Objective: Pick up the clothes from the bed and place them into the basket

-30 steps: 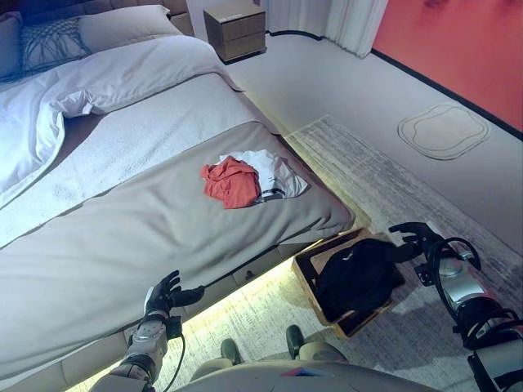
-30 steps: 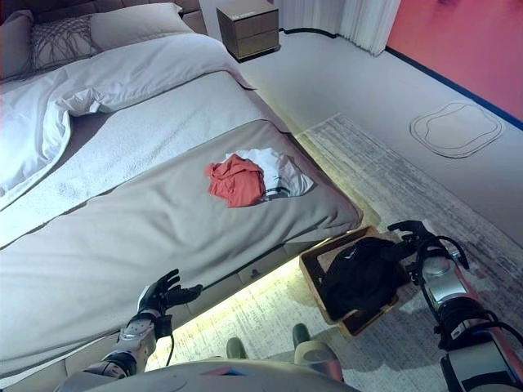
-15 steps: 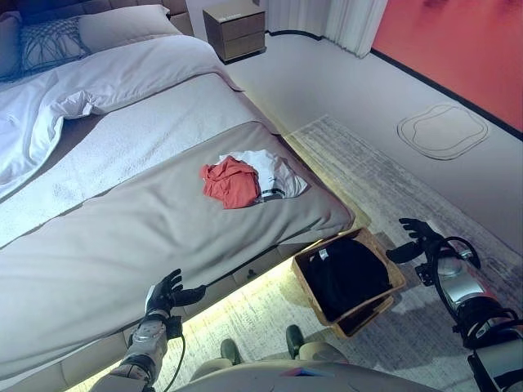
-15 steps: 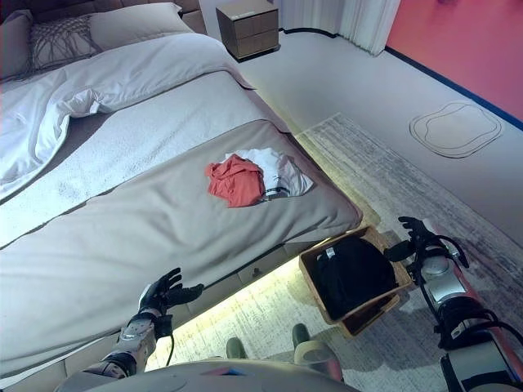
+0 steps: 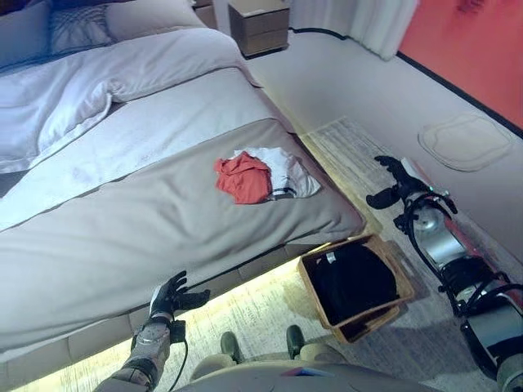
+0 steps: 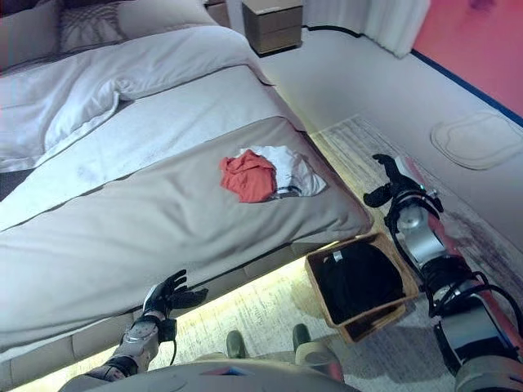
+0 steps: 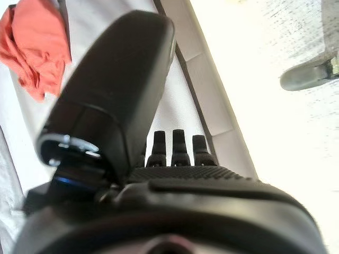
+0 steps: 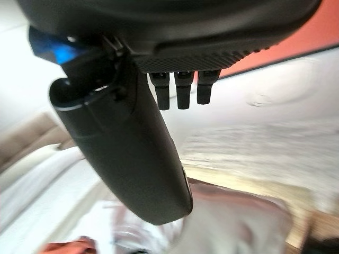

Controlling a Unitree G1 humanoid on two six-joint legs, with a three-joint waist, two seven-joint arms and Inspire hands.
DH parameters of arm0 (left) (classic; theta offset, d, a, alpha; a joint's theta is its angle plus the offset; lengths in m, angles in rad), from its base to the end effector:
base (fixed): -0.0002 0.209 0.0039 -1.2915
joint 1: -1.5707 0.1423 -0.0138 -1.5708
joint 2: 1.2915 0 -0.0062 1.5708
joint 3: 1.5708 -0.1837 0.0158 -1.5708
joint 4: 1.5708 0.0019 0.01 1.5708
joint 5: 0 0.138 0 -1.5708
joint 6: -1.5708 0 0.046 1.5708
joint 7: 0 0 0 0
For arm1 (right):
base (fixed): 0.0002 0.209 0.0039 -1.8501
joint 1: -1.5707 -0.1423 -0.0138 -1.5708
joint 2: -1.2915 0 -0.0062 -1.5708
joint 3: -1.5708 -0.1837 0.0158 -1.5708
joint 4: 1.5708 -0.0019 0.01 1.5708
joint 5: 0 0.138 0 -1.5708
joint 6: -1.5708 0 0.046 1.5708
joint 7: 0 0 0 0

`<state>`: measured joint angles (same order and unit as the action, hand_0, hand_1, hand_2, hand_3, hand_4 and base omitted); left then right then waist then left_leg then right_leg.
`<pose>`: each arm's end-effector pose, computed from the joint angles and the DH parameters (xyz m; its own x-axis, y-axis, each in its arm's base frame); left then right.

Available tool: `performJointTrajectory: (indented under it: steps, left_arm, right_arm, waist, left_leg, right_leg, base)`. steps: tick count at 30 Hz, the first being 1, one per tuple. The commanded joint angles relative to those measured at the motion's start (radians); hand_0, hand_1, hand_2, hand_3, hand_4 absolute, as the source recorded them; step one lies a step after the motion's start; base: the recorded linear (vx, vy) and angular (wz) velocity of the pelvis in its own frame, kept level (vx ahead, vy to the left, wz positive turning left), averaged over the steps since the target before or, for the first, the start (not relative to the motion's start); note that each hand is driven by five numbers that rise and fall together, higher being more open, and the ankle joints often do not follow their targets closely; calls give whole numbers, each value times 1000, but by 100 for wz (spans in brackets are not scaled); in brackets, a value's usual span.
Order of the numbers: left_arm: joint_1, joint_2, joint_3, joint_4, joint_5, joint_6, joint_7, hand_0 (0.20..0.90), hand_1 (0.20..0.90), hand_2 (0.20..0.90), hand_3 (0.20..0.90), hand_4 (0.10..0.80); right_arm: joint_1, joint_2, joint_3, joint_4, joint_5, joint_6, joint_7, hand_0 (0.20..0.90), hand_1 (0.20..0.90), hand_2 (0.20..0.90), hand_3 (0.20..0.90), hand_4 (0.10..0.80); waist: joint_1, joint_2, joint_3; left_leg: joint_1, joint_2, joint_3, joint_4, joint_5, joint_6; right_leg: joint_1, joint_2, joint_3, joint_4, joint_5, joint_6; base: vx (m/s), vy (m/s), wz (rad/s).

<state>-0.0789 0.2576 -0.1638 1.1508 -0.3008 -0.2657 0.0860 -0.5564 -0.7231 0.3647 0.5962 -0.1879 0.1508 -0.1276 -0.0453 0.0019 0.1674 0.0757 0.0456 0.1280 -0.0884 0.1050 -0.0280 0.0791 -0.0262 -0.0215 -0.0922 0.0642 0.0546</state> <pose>0.1235 0.2241 -0.0960 0.6751 0.2443 -0.6962 -0.1580 0.9696 0.1870 0.2918 -0.2697 0.0982 0.9741 -0.2042 -0.0969 0.0166 0.4920 -0.8704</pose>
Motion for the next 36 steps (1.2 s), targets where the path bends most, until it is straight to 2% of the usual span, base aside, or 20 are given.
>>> performJointTrajectory:
  steps: [1, 5, 10, 14, 18, 21, 22, 23, 30, 36]
  left_arm:
    - [-66, 64, -69, -77, 61, -71, 24, 900, 900, 900, 900, 800]
    - [-112, 87, -125, -141, 61, -95, 24, 900, 900, 900, 900, 800]
    - [-111, 106, -159, -257, 5, -139, 0, 900, 900, 900, 900, 800]
    - [-87, 130, -167, -395, -56, -167, -17, 900, 900, 900, 900, 800]
    - [-70, 160, -147, -537, -207, -176, -61, 900, 900, 900, 900, 800]
    - [-73, 187, -137, -665, -282, -164, -56, 900, 900, 900, 900, 800]
    - [-69, 193, -134, -701, -307, -158, -52, 900, 900, 900, 900, 800]
    - [-68, 197, -131, -727, -325, -158, -47, 900, 900, 900, 900, 800]
    - [-36, 230, -130, -873, -393, -158, -34, 900, 900, 900, 900, 800]
    - [16, 264, -104, -986, -434, -168, -36, 900, 900, 900, 900, 800]
  right_arm:
    - [-250, -65, 63, -43, -38, -19, -71, 900, 900, 900, 900, 800]
    - [-437, -105, 138, 0, -19, -10, -86, 900, 900, 900, 900, 800]
    - [-608, -144, 230, 34, 35, 27, -132, 900, 900, 900, 900, 800]
    - [-690, -156, 252, 38, 54, 69, -156, 900, 900, 900, 900, 800]
    - [-746, -162, 262, 33, 53, 109, -168, 900, 900, 900, 900, 800]
    - [-769, -167, 255, 50, 57, 119, -181, 900, 900, 900, 900, 800]
    - [-771, -162, 256, 56, 55, 125, -183, 900, 900, 900, 900, 800]
    - [-776, -161, 257, 60, 59, 131, -182, 900, 900, 900, 900, 800]
    - [-839, -171, 297, 141, 55, 177, -162, 900, 900, 900, 900, 800]
    - [-911, -225, 395, 275, 11, 259, -136, 900, 900, 900, 900, 800]
  waist:
    - [70, -41, 34]
    - [108, -20, 140]
    - [153, 12, 236]
    - [189, 29, 297]
    - [215, 40, 347]
    - [231, 50, 353]
    - [239, 53, 353]
    - [244, 55, 353]
    - [275, 88, 353]
    - [304, 108, 353]
  left_leg:
    - [-53, -44, -115, 174, -204, 7]
    - [-167, -64, -147, 246, -202, 7]
    - [-314, -96, -183, 354, -201, 12]
    - [-435, -127, -200, 501, -234, 23]
    - [-539, -149, -186, 654, -293, 41]
    - [-652, -159, -175, 787, -340, 52]
    - [-670, -160, -173, 835, -381, 56]
    - [-695, -162, -175, 865, -391, 58]
    - [-868, -182, -193, 1009, -413, 71]
    - [-968, -191, -197, 1063, -414, 86]
  right_leg:
    - [-96, -24, -36, 185, -112, -22]
    - [-190, -35, -73, 246, -125, -40]
    - [-329, -55, -118, 371, -154, -61]
    - [-437, -74, -151, 533, -206, -77]
    - [-536, -91, -165, 716, -273, -91]
    - [-635, -106, -183, 847, -315, -105]
    - [-655, -107, -181, 895, -349, -101]
    - [-678, -110, -184, 923, -359, -104]
    - [-837, -115, -184, 1052, -391, -117]
    - [-938, -120, -194, 1105, -395, -122]
  base:
    - [-152, 37, 37]
    - [-225, 64, 35]
    - [-149, 54, 27]
    - [-64, 48, 35]
    - [-20, 18, 29]
    - [11, -48, 22]
    - [81, -77, 23]
    - [102, -62, 23]
    - [22, -26, 7]
    - [-18, -22, 7]
